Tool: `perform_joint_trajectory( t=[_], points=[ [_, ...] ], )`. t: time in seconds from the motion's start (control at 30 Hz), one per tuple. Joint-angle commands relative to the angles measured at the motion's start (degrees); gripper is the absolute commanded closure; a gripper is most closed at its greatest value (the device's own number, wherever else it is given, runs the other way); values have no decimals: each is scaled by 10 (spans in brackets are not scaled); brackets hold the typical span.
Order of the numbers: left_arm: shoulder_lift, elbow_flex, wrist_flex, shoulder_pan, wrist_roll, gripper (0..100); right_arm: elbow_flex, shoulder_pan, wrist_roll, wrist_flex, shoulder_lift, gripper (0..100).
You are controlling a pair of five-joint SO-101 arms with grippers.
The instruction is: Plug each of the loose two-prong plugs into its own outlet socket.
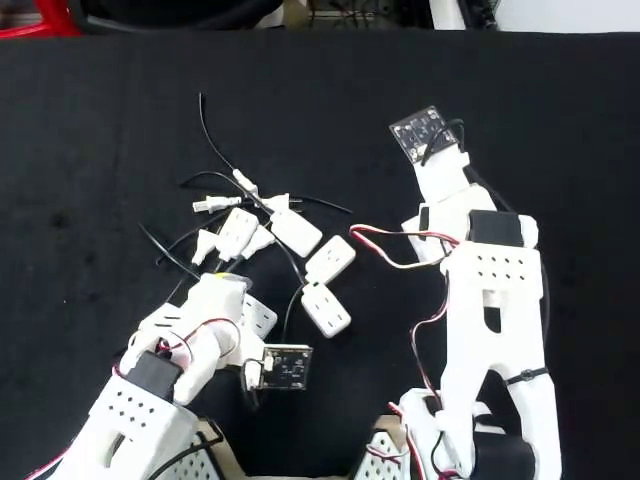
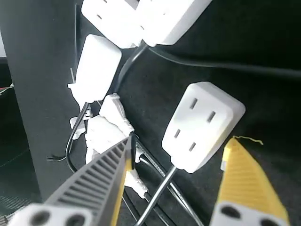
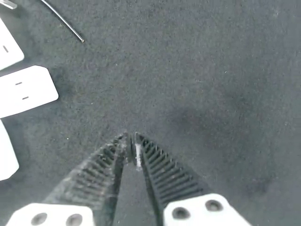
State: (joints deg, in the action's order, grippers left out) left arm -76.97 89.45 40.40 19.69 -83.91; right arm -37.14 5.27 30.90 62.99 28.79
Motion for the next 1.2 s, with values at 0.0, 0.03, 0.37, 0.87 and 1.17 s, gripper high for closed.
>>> perform_joint_trajectory(
  t=[0.0,0.03,0.37,0.87,1.17],
  points=[
    [27,-7,9,4,-98,704,17,-7,1,-10,11,984],
    [40,-8,9,3,-90,704,15,-7,1,-12,11,984],
    [202,-109,11,6,-2,704,-5,-8,1,-48,11,984],
    [440,-349,199,7,83,704,-6,-8,1,-49,11,984],
    [447,-382,116,1,62,704,-6,-8,1,-51,11,984]
  ],
)
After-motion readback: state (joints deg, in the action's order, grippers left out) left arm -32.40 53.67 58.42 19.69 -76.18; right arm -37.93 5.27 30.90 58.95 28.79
